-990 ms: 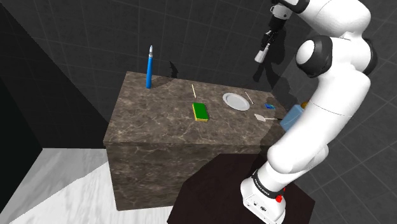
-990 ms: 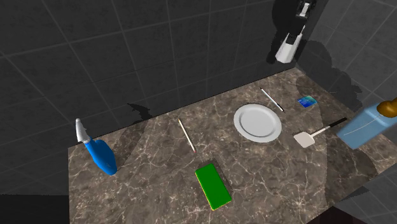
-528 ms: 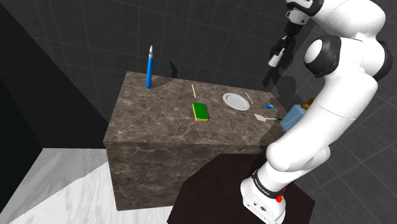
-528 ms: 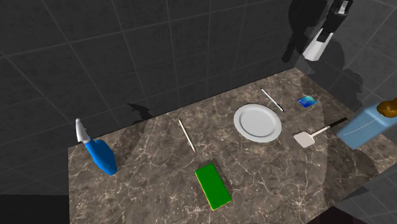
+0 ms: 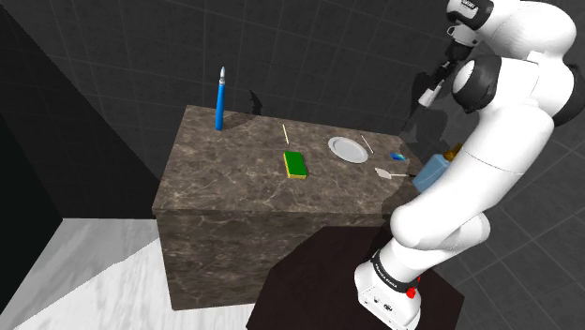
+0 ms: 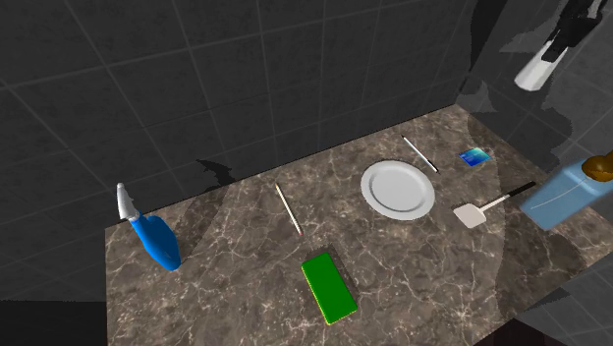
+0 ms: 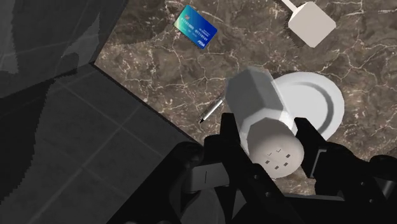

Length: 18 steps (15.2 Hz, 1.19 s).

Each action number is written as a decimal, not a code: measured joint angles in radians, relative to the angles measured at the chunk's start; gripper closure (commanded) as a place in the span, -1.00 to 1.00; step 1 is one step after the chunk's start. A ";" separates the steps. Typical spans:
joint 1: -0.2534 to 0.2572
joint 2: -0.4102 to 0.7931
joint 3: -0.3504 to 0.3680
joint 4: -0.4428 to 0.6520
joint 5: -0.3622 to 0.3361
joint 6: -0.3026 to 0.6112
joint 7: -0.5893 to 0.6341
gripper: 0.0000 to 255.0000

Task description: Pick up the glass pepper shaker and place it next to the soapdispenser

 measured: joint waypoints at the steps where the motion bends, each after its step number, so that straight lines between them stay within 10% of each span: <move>1: -0.020 0.015 -0.011 0.023 0.012 -0.010 -0.028 1.00; 9: -0.210 0.157 -0.076 0.184 0.126 -0.054 -0.242 1.00; 18: -0.175 0.105 -0.076 -0.006 0.093 0.089 -0.243 1.00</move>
